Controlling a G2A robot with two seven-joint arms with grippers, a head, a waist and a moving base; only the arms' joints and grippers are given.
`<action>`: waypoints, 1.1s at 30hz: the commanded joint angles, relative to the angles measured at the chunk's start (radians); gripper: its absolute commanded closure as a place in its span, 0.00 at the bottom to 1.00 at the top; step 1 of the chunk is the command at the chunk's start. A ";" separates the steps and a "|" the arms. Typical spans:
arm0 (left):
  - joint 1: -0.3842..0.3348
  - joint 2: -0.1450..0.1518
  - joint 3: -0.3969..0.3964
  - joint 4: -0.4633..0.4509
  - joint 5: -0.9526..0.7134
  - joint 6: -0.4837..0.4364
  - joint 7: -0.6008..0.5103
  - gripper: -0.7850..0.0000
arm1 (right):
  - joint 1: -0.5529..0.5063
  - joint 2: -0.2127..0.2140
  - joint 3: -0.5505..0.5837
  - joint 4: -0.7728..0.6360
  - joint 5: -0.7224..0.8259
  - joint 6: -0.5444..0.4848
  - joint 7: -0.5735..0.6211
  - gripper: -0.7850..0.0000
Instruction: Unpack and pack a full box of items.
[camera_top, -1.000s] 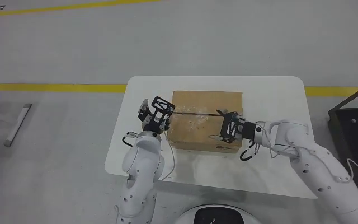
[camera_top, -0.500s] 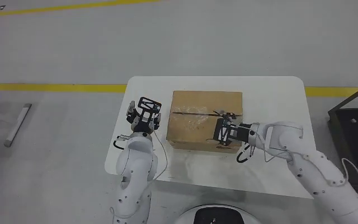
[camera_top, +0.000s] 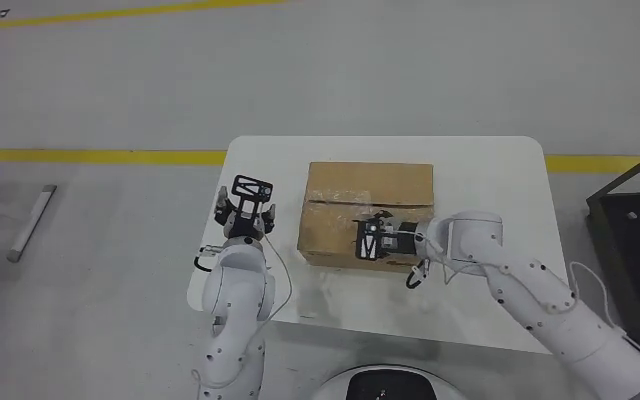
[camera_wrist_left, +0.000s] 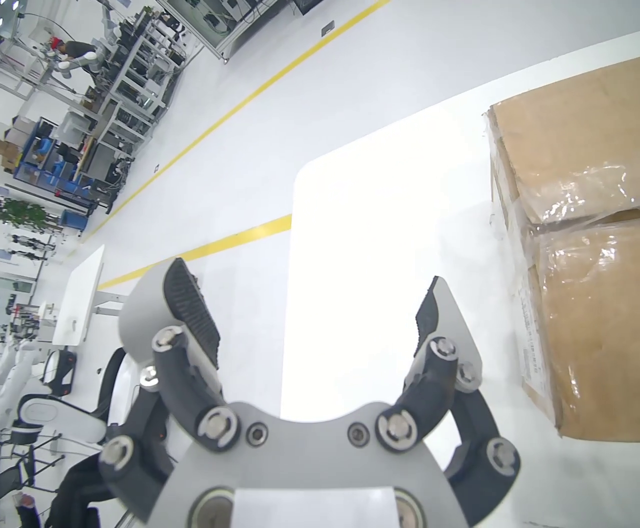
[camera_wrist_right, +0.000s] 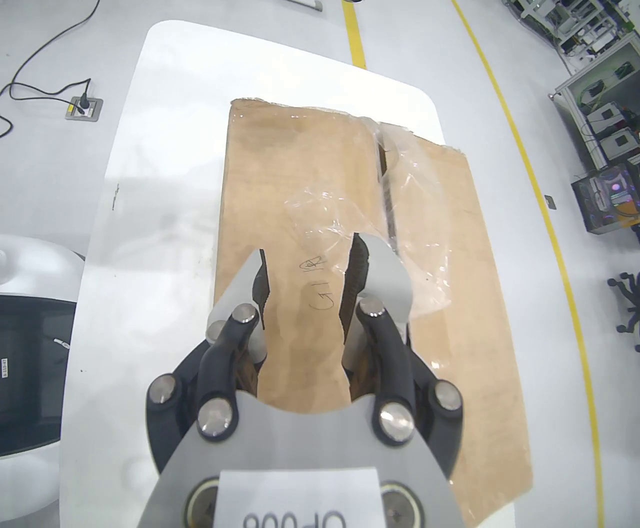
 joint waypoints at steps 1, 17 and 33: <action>-0.001 0.000 0.002 0.002 -0.001 -0.002 -0.001 0.00 | 0.013 -0.005 -0.012 0.011 0.001 -0.001 -0.001 0.45; -0.002 0.003 0.013 0.005 -0.008 0.004 0.001 0.00 | 0.135 -0.051 -0.104 0.113 -0.013 0.007 0.042 0.47; -0.007 0.006 0.013 0.008 -0.012 0.003 0.003 0.00 | 0.181 -0.079 -0.133 0.186 0.007 0.002 0.052 1.00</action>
